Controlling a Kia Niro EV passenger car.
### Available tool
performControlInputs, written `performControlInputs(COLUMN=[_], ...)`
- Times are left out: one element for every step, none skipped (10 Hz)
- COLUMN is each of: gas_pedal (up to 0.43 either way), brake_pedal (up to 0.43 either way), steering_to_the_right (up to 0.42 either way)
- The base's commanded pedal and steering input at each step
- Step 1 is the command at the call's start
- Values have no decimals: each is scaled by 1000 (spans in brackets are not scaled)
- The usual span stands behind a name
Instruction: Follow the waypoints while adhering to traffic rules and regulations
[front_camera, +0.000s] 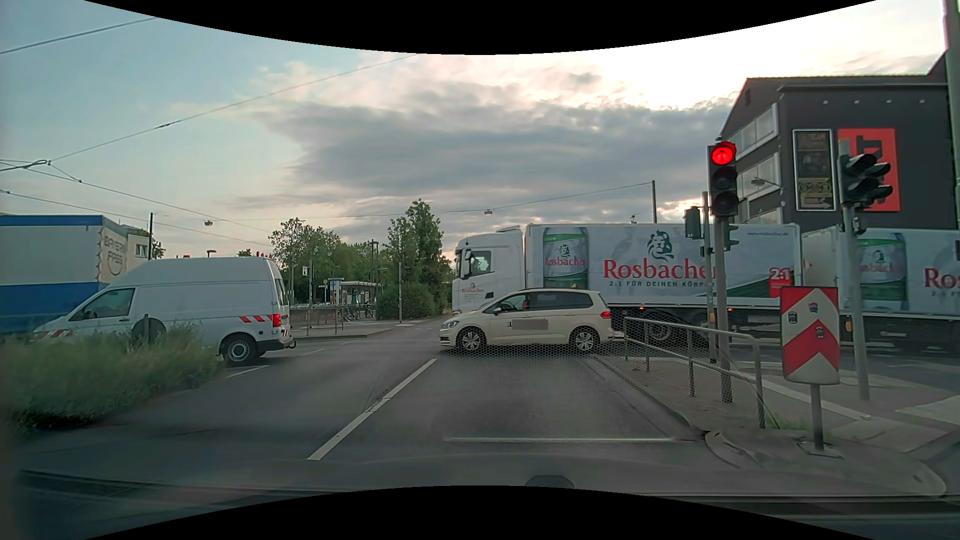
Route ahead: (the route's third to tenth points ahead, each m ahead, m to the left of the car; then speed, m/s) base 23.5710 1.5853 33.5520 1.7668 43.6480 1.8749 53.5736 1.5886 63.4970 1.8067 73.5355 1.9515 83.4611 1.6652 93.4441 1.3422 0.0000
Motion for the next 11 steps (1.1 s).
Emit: performControlInputs(gas_pedal=[0,0,0,0,0,0,0,0,0,0,0], brake_pedal=[268,268,268,268,268,268,268,268,268,268,268], steering_to_the_right=[-4,-4,-4,-4,-4,-4,-4,-4,-4,-4,-4])
